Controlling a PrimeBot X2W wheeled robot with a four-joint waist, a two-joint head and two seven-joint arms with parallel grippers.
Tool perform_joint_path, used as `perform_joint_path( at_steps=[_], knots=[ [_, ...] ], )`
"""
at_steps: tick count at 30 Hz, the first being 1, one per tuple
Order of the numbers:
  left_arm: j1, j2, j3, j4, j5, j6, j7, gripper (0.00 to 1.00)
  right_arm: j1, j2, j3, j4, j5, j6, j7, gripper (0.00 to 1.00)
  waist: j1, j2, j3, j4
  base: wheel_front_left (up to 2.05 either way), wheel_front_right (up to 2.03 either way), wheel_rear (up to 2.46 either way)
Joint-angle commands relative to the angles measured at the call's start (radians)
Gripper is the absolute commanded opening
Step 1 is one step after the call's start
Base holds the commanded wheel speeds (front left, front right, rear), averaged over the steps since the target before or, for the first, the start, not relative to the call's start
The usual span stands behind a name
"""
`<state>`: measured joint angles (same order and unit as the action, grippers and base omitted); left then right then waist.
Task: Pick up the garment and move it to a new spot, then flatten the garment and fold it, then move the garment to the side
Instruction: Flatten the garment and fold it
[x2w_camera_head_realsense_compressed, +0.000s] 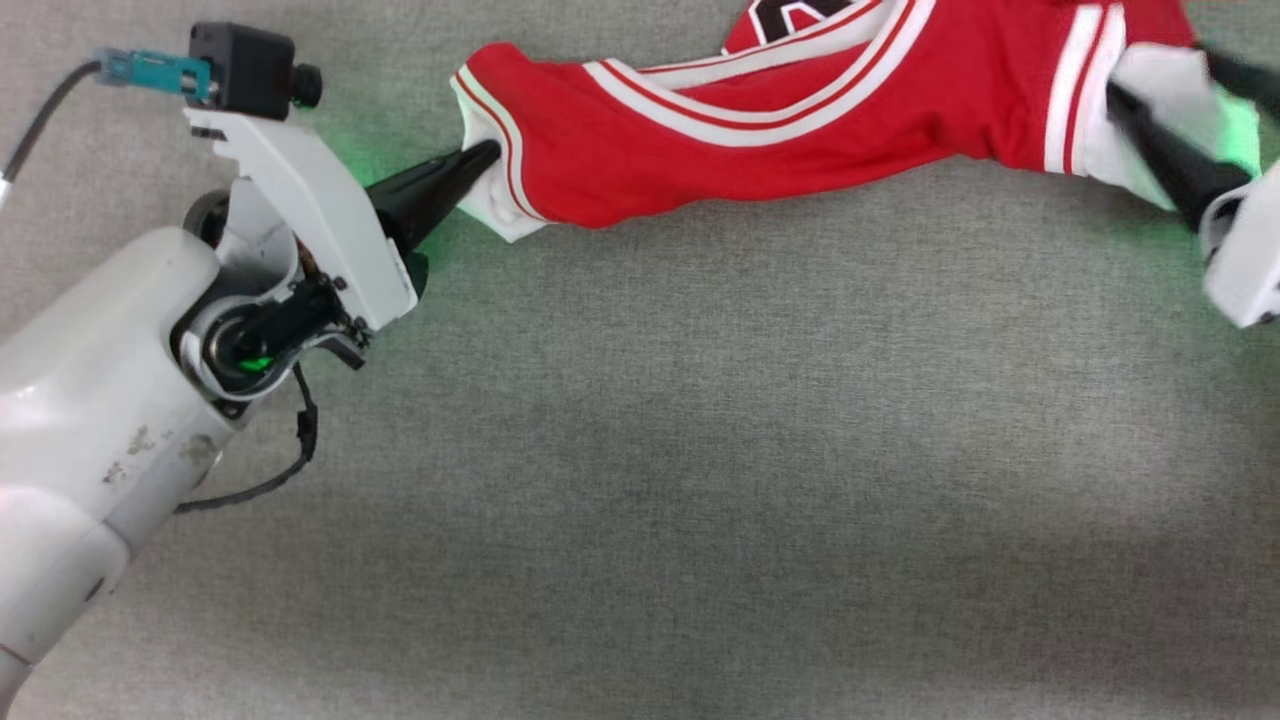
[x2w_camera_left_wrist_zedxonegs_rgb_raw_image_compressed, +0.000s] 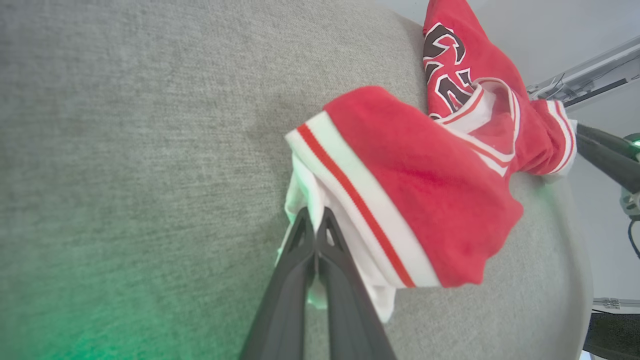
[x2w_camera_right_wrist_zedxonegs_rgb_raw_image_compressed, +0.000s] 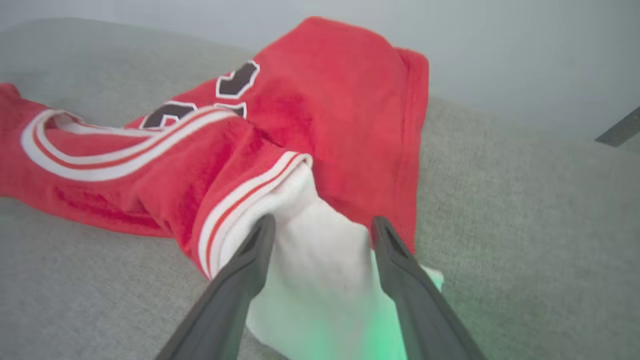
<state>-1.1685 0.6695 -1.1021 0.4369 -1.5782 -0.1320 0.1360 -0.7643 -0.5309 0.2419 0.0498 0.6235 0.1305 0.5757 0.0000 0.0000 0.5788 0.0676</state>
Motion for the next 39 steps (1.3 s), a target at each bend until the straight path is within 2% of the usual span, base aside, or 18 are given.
perform_joint_path(
  at_steps=[1, 7, 13, 22, 31, 33, 36, 38, 39],
  knots=[
    [0.013, -0.002, -0.01, 0.005, 0.0, 0.003, 0.007, 0.0, 0.014, -0.007, -0.027, -0.033, -0.002, 0.0, 0.016, 1.0, 0.0, 0.0, -0.005, -0.005, 0.0, 0.0, 0.0],
    [0.015, 0.011, 0.002, -0.02, -0.003, 0.003, 0.009, 0.0, 0.027, -0.031, -0.107, -0.166, -0.004, 0.0, 0.162, 1.0, 0.0, 0.0, -0.007, -0.012, 0.0, 0.0, 0.0],
    [0.006, 0.017, 0.006, -0.043, 0.003, 0.003, 0.015, 0.0, -0.022, -0.077, -0.086, -0.219, 0.023, 0.0, 0.332, 1.0, 0.0, 0.0, 0.01, -0.013, 0.0, 0.0, 0.0],
    [0.003, -0.004, 0.002, -0.055, 0.012, 0.003, 0.014, 0.0, -0.132, -0.095, 0.04, -0.153, 0.024, 0.0, 0.381, 1.0, 0.0, 0.0, 0.036, 0.009, 0.0, 0.0, 0.0],
    [0.013, 0.008, 0.009, -0.059, 0.007, 0.003, 0.011, 0.0, -0.151, -0.118, 0.061, -0.11, 0.023, 0.0, 0.378, 1.0, 0.0, 0.0, 0.042, 0.013, 0.0, 0.0, 0.0],
    [0.012, 0.008, 0.011, -0.06, 0.006, 0.003, 0.012, 0.0, -0.149, -0.12, 0.06, -0.111, 0.028, 0.0, 0.379, 0.58, 0.0, 0.0, 0.042, 0.012, 0.0, 0.0, 0.0],
    [0.011, 0.009, 0.011, -0.062, 0.008, 0.003, 0.015, 0.0, -0.144, -0.116, 0.059, -0.118, 0.035, 0.0, 0.386, 0.34, 0.0, 0.0, 0.043, 0.01, 0.0, 0.0, 0.0],
    [0.008, 0.008, 0.013, -0.065, 0.006, 0.003, 0.016, 0.0, -0.143, -0.118, 0.064, -0.124, 0.038, 0.0, 0.392, 0.0, 0.0, 0.0, 0.045, 0.009, 0.0, 0.0, 0.0],
    [0.008, 0.007, 0.014, -0.066, 0.005, 0.003, 0.016, 0.0, -0.141, -0.118, 0.065, -0.127, 0.041, 0.0, 0.397, 0.0, 0.0, 0.0, 0.046, 0.009, 0.0, 0.0, 0.0]
  ],
)
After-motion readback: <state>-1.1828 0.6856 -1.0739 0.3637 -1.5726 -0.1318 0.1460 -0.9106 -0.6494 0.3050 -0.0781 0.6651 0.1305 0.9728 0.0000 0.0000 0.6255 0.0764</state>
